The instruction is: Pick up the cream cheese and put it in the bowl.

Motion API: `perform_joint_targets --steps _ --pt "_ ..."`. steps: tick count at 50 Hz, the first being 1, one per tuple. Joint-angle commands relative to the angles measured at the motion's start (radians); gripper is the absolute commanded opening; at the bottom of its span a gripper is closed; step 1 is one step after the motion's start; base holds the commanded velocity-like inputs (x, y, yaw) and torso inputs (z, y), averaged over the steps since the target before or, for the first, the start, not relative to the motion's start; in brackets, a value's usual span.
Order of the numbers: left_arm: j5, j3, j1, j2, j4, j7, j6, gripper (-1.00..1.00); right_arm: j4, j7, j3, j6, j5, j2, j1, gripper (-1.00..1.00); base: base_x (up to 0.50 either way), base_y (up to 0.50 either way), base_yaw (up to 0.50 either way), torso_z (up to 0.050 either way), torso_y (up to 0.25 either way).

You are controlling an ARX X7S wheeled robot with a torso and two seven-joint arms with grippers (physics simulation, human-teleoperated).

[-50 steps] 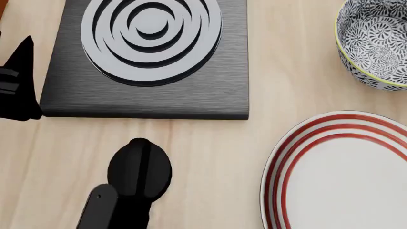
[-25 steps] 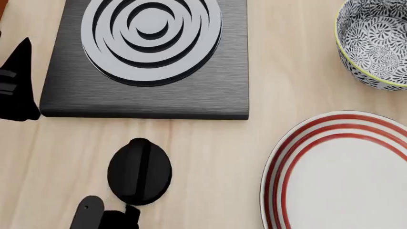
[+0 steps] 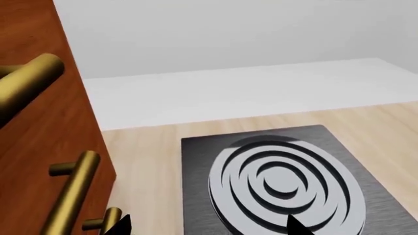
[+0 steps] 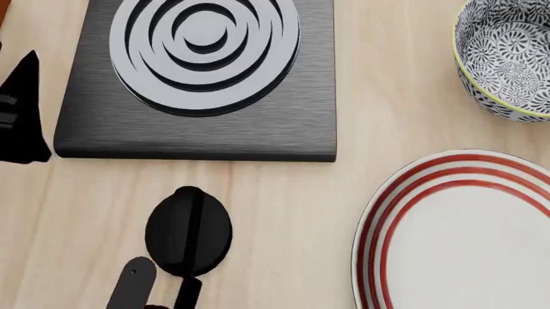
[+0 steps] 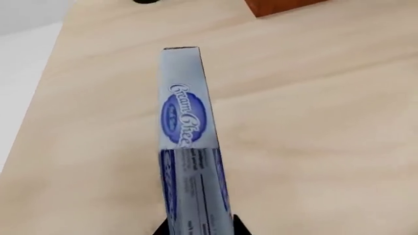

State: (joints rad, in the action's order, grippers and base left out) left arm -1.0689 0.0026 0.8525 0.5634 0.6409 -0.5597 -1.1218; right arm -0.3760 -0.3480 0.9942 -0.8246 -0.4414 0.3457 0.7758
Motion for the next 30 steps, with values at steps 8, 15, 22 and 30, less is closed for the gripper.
perform_joint_targets --steps 8,15,22,30 --pt "-0.051 -0.027 0.024 0.011 0.008 -0.031 -0.019 1.0 -0.199 0.107 -0.32 -0.109 -0.154 0.089 0.023 -1.0 0.0 0.0 0.0 0.0 0.0" --pt "-0.076 -0.033 0.04 0.013 0.016 -0.052 -0.033 1.0 -0.311 0.169 -0.469 -0.215 -0.273 0.142 0.037 -1.0 0.0 0.0 0.0 0.0 0.0" --pt "-0.135 -0.054 0.063 0.012 0.025 -0.089 -0.058 1.0 -0.355 0.19 -0.533 -0.273 -0.341 0.175 0.041 -1.0 0.0 0.0 0.0 0.0 0.0" --pt "-0.167 -0.056 0.079 0.016 0.041 -0.119 -0.075 1.0 -0.356 0.216 -0.589 -0.289 -0.354 0.219 0.03 -1.0 0.0 0.0 0.0 0.0 0.0"
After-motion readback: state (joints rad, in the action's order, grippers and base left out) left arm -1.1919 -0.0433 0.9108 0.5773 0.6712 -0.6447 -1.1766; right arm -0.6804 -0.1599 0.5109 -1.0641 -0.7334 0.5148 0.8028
